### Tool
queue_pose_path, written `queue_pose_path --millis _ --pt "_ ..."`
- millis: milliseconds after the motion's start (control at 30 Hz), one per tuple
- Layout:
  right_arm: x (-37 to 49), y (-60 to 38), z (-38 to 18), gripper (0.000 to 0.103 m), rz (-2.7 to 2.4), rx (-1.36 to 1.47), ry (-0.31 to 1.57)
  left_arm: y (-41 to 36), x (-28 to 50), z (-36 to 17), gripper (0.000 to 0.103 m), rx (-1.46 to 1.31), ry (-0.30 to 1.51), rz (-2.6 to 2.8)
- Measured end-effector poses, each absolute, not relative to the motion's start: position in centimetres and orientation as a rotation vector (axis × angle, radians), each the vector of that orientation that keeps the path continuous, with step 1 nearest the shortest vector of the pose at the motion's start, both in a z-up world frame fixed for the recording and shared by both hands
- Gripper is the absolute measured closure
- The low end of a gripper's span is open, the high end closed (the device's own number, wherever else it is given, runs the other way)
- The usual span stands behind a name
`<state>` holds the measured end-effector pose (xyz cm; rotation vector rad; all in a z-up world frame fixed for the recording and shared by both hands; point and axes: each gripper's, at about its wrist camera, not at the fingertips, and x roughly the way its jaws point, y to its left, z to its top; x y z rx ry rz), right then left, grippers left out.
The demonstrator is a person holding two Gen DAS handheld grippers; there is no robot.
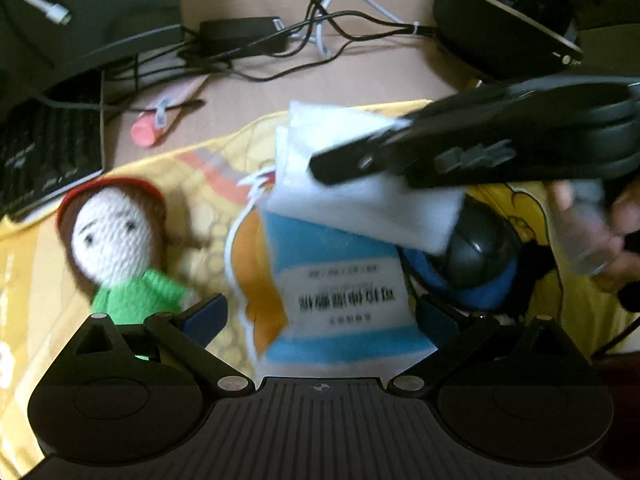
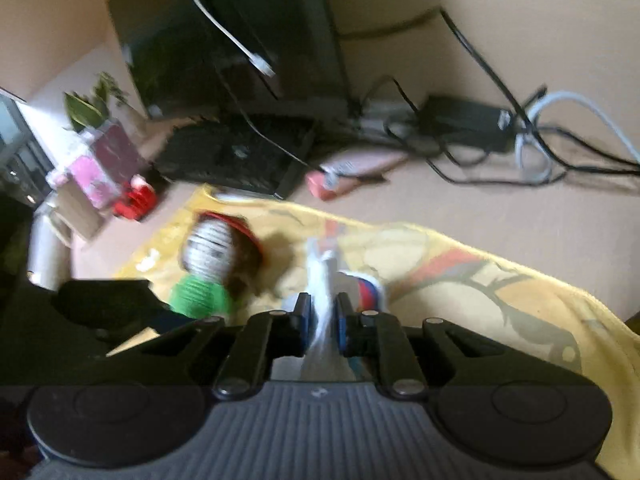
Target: Clean container
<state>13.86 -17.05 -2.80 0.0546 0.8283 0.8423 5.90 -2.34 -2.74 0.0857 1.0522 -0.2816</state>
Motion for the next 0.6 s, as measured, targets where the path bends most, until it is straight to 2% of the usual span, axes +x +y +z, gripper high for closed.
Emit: queue_pose_path --millis 133,433,600 --pt "11.8 -16.2 -3.1 0.091 0.912 0.0 0.873 -1.3 5.1 -2.7 0.001 0.04 1.065 -0.229" --pt "9.4 -18.9 -3.8 0.094 0.687 -0.099 0.886 -1.0 3.4 -1.2 0.001 0.046 1.008 -0.212" --pt "8.0 -19.8 -2.5 0.094 0.716 0.02 0.905 -0.9 2.4 -0.2 0.001 0.081 0.973 -0.222"
